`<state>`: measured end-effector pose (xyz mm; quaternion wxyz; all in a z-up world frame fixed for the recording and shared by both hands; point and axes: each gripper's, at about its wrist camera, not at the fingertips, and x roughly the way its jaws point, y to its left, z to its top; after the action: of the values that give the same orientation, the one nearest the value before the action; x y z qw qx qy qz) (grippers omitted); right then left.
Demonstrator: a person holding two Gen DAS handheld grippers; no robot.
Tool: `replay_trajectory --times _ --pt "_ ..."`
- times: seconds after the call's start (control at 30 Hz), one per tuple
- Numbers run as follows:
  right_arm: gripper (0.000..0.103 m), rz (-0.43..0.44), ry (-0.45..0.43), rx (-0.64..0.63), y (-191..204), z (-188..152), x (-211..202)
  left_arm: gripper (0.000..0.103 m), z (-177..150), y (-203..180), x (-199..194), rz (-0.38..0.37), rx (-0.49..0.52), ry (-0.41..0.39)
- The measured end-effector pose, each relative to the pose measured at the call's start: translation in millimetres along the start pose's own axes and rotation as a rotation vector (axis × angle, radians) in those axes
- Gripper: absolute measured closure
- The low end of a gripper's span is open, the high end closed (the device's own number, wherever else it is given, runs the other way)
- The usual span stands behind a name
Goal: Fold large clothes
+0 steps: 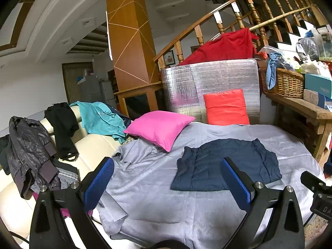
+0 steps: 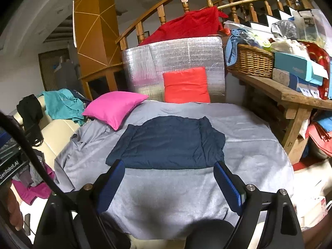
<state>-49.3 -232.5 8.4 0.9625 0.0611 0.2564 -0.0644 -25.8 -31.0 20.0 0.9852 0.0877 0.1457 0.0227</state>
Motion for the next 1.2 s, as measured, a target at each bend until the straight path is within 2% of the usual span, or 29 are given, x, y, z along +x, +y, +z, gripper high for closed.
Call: replay_trajectory --times 0.53,1.2 --pt "0.014 0.013 -0.011 0.005 5.8 -1.1 -21.5 0.002 4.4 8.3 -23.8 0.007 -0.028 -0.026" --pt "0.014 0.015 -0.009 -0.017 9.3 -0.6 -22.7 0.002 2.5 15.3 -20.4 -0.004 -0.054 -0.001"
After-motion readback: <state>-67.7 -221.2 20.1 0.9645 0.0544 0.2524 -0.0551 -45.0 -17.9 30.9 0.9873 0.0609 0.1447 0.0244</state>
